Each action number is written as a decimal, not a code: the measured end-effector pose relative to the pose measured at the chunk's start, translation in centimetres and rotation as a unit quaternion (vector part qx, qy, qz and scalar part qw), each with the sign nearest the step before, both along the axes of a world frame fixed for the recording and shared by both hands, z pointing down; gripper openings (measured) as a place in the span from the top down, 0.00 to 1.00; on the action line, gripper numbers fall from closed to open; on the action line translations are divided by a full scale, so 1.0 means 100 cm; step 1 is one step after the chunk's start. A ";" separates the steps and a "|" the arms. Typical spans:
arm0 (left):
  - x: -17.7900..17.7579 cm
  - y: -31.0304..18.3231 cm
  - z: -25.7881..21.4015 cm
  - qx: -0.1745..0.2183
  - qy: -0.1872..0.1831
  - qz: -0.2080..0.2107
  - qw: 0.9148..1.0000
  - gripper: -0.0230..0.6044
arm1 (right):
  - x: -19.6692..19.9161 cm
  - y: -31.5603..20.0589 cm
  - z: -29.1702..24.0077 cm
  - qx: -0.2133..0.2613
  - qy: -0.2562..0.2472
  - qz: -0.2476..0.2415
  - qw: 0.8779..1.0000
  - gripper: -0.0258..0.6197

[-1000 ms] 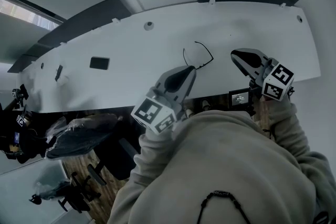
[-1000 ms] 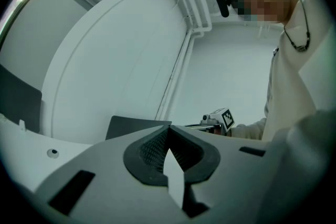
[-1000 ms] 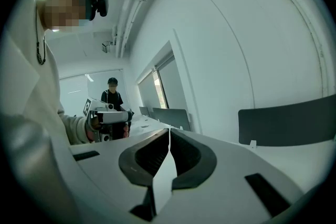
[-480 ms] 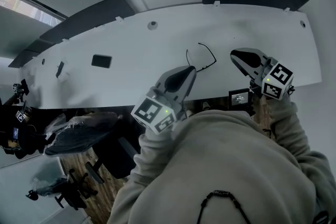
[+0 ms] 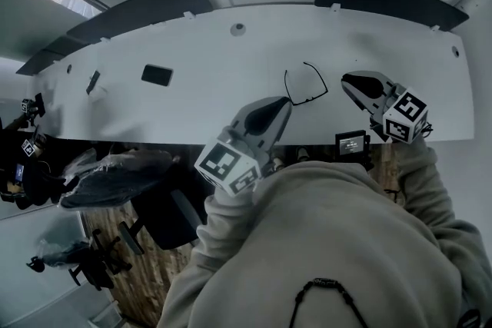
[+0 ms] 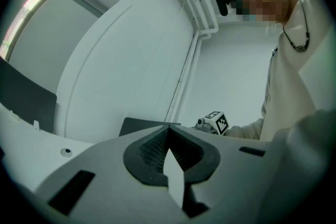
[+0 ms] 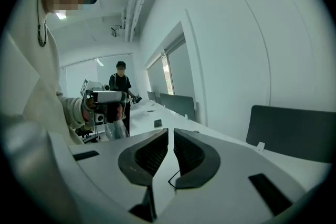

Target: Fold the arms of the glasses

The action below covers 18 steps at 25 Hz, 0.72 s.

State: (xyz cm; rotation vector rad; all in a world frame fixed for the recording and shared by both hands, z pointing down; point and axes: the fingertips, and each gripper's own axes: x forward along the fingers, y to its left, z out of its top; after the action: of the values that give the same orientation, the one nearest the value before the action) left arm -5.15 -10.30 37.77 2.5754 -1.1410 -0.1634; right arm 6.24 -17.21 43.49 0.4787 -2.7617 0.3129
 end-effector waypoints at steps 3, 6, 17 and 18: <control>-0.009 0.005 0.000 -0.002 0.000 -0.018 1.000 0.96 | -0.003 -0.005 0.022 -0.013 0.023 -0.011 1.000 0.92; -0.020 0.010 0.002 -0.004 0.001 -0.039 0.999 0.96 | -0.009 -0.008 0.047 -0.010 0.063 -0.032 0.997 0.92; -0.061 0.042 0.010 -0.025 -0.004 -0.120 0.992 0.96 | -0.036 -0.032 0.142 -0.003 0.189 -0.103 0.977 0.78; -0.063 0.045 0.011 -0.028 -0.005 -0.125 0.992 0.96 | -0.037 -0.032 0.153 -0.005 0.200 -0.108 0.974 0.77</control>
State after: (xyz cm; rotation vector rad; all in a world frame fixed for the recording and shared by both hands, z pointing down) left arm -11.49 -5.81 38.86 2.3791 -1.4493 -0.1732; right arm 2.55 -20.41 58.80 0.2046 -2.3867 0.1570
